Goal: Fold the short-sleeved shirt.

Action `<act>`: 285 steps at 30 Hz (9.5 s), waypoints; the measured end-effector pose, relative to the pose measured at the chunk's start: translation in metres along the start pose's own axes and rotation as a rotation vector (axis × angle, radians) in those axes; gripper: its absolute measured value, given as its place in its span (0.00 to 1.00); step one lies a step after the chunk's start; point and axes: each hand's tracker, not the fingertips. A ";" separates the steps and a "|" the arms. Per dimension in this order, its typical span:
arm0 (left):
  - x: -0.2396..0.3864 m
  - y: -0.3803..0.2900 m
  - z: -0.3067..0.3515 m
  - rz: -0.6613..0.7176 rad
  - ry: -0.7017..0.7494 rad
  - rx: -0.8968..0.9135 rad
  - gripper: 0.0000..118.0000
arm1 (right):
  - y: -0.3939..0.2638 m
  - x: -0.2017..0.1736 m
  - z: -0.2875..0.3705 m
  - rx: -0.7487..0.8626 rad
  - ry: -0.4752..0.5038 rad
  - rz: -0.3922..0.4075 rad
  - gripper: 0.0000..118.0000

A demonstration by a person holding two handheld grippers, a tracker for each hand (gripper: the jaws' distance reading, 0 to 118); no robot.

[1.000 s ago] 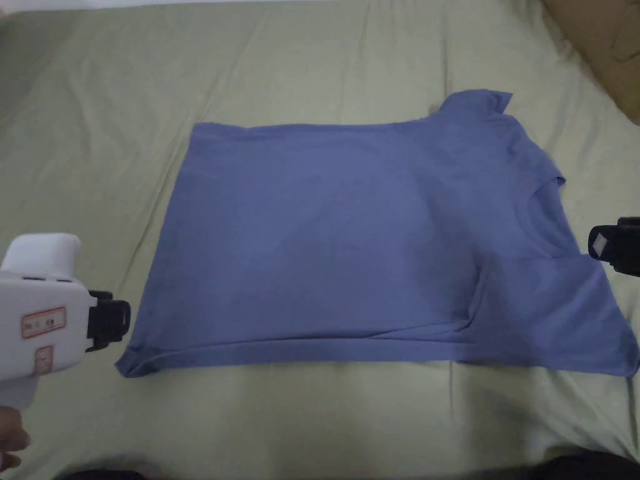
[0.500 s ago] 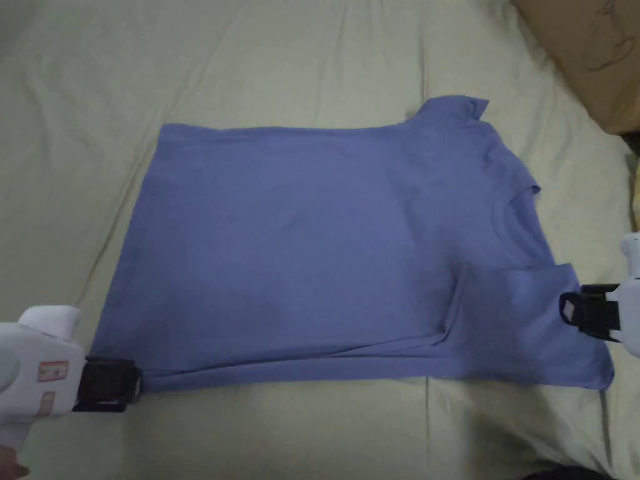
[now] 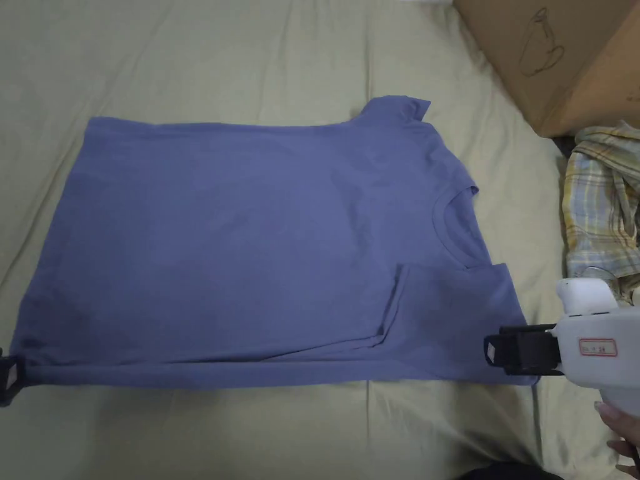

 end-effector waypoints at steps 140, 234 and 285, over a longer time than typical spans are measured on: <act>0.000 0.055 0.039 0.077 0.017 0.279 0.55 | 0.101 -0.047 0.063 0.324 0.058 -0.012 0.72; 0.052 0.023 0.047 0.111 0.074 0.340 0.99 | 0.053 -0.084 0.090 0.353 -0.074 -0.112 0.68; -0.118 0.009 -0.078 0.440 -0.665 0.171 0.05 | 0.072 -0.151 -0.001 0.123 0.070 0.051 0.00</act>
